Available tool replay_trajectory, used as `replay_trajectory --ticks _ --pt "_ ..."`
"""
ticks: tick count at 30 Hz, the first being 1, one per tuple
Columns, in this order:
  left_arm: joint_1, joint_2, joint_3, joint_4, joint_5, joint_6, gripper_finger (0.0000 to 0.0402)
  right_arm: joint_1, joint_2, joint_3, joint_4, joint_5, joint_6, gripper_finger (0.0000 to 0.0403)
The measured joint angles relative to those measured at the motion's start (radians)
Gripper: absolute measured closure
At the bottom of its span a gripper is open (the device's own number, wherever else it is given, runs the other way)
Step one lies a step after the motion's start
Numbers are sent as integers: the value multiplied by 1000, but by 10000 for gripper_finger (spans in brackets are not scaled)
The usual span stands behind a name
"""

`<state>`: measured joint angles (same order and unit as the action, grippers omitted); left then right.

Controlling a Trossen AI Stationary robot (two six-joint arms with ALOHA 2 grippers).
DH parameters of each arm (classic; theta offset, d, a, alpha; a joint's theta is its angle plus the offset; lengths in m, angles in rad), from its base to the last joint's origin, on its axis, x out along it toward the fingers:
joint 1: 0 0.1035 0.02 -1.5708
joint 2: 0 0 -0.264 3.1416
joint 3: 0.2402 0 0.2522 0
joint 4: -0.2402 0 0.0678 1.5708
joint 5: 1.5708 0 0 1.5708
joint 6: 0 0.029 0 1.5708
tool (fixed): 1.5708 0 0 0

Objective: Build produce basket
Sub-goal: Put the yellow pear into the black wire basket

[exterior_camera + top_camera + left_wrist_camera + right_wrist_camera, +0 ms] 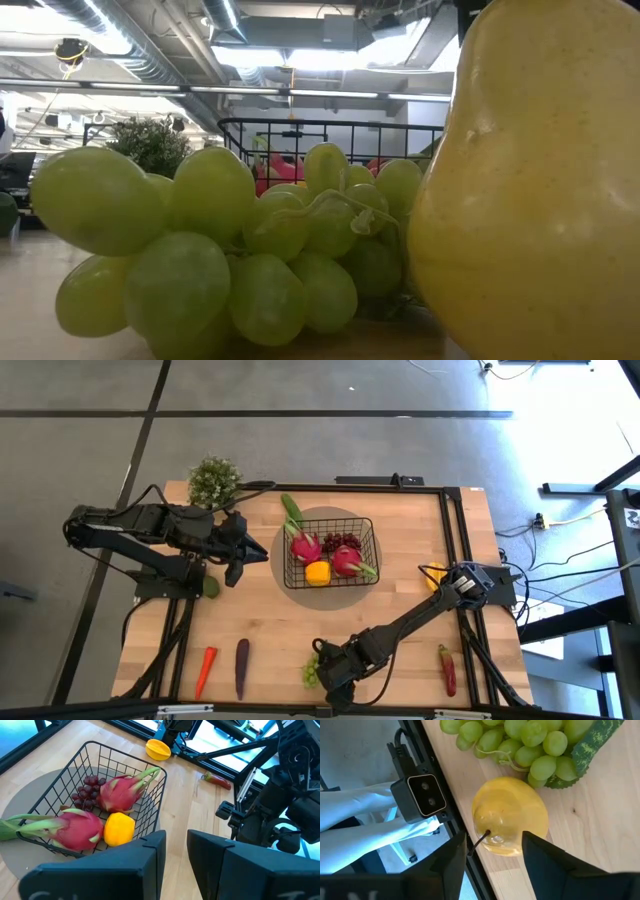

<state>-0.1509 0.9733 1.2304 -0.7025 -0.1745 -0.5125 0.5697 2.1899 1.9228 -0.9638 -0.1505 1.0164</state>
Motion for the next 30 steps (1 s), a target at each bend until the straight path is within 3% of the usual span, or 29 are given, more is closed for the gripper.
replay_trajectory --ticks 24,30 --pt "0 0 0 0 0 0 333 -3 18 0 2 -9 4 224" --pt "0 0 0 0 0 0 333 -3 18 0 2 -10 4 257"
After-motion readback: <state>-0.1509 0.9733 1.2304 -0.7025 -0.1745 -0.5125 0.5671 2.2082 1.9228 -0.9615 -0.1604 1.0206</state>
